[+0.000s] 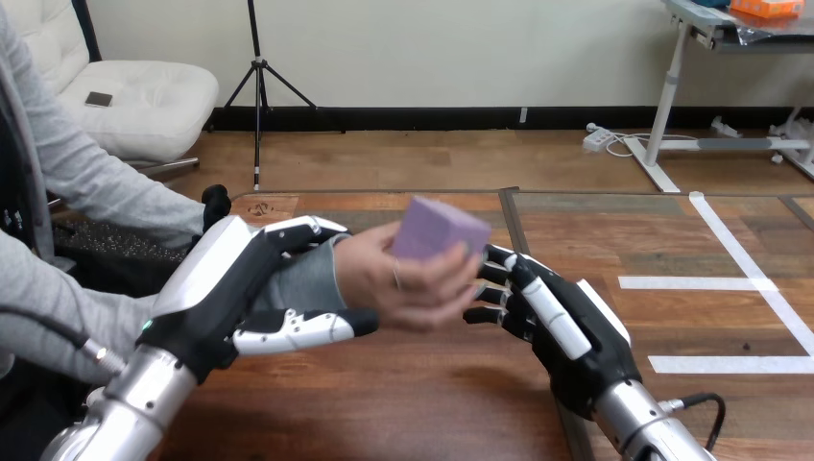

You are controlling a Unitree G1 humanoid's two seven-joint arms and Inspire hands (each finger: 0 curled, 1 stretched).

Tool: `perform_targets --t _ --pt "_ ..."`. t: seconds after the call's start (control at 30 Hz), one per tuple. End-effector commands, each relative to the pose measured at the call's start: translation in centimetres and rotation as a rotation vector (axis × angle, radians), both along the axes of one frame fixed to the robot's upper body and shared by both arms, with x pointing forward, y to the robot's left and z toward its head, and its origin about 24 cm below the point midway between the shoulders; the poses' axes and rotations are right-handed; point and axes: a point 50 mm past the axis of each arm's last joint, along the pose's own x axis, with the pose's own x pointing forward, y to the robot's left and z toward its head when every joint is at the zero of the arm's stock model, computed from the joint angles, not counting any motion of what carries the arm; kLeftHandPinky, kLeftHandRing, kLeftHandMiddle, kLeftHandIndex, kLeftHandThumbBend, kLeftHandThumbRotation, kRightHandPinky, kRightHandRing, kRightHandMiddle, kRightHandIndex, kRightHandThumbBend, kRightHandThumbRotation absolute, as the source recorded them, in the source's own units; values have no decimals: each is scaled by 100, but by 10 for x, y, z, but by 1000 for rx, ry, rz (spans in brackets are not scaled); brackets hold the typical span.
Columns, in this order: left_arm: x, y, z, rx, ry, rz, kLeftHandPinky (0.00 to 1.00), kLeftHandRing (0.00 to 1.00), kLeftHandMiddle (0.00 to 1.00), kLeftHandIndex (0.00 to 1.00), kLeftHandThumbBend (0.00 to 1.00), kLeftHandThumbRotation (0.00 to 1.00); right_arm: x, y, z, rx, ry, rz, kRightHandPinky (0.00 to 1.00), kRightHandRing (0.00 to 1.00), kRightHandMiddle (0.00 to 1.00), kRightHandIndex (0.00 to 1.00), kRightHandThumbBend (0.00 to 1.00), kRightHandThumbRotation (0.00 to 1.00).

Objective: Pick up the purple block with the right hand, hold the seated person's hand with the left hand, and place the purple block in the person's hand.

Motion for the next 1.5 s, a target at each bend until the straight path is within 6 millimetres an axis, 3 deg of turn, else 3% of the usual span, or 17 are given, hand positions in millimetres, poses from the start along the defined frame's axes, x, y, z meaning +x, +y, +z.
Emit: perform_targets --t 0.0,0.23,0.53,0.7,1.1,1.47 --pt "0 0 15 -87 -90 -9 54 67 70 69 100 84 9 -9 24 1 -107 -22 67 74 78 78 74 71" --pt "-7 0 10 -175 -94 -6 53 65 69 69 100 89 4 -13 23 8 -113 -34 68 75 79 79 77 72" --pt "-16 0 1 -281 -100 -14 53 65 69 69 100 96 -4 -17 22 17 -125 -66 81 80 81 80 75 78" --pt "-19 1 -2 -318 -102 -9 55 65 69 70 100 97 -8 -18 24 27 -132 -75 86 83 82 82 81 87" --pt "-27 0 -6 -387 -119 6 57 68 71 70 100 97 -17 -19 26 77 -142 -89 89 86 84 86 96 96" --pt "-30 -2 -13 -445 -120 30 59 72 74 72 100 100 -24 -17 31 95 -167 -70 93 89 88 90 100 100"
